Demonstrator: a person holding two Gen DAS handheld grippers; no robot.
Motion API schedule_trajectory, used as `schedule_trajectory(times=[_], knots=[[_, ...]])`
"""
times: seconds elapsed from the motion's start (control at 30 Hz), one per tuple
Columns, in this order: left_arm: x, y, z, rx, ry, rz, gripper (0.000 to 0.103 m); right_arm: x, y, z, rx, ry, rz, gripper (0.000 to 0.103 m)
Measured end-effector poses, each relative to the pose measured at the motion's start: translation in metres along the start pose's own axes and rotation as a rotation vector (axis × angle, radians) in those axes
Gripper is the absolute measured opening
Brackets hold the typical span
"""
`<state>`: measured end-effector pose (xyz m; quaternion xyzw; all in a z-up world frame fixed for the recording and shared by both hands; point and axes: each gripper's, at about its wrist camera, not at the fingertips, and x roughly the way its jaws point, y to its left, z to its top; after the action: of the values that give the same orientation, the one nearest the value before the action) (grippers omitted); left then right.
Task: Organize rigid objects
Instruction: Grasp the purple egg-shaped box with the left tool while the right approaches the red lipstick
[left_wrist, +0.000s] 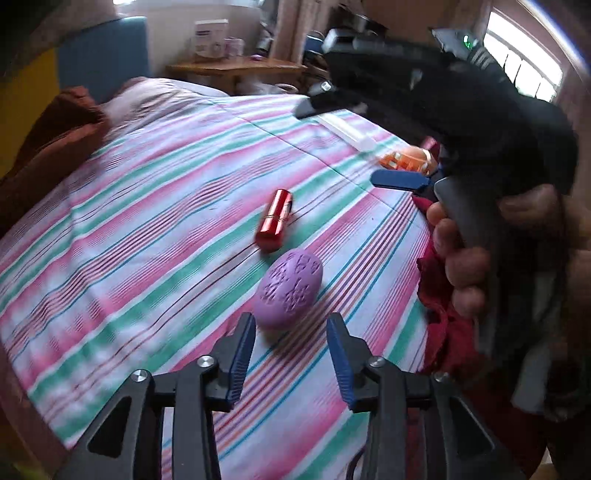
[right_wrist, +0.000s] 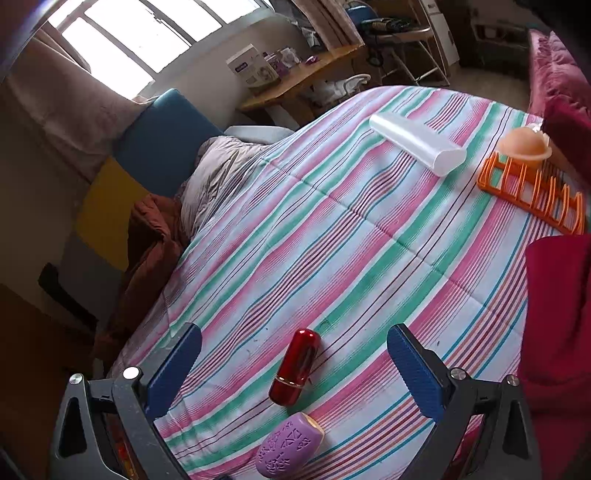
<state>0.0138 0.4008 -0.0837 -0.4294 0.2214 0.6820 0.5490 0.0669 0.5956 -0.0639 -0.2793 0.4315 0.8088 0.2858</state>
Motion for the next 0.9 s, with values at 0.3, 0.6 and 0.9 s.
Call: schedule_trajectory(times=[0.3, 0.6, 0.9], knots=[[0.048, 0.000, 0.026, 0.038, 0.061, -0.017, 0.045, 0.002, -0.005, 0.001, 0.030, 0.007, 0.020, 0.102], [0.052, 0.001, 0.012, 0.015, 0.037, -0.003, 0.043, 0.008, -0.001, -0.001, 0.009, 0.027, -0.001, 0.102], [0.005, 0.012, -0.056, -0.072, -0.008, 0.093, 0.043, 0.029, 0.000, -0.010, 0.002, 0.146, -0.014, 0.102]])
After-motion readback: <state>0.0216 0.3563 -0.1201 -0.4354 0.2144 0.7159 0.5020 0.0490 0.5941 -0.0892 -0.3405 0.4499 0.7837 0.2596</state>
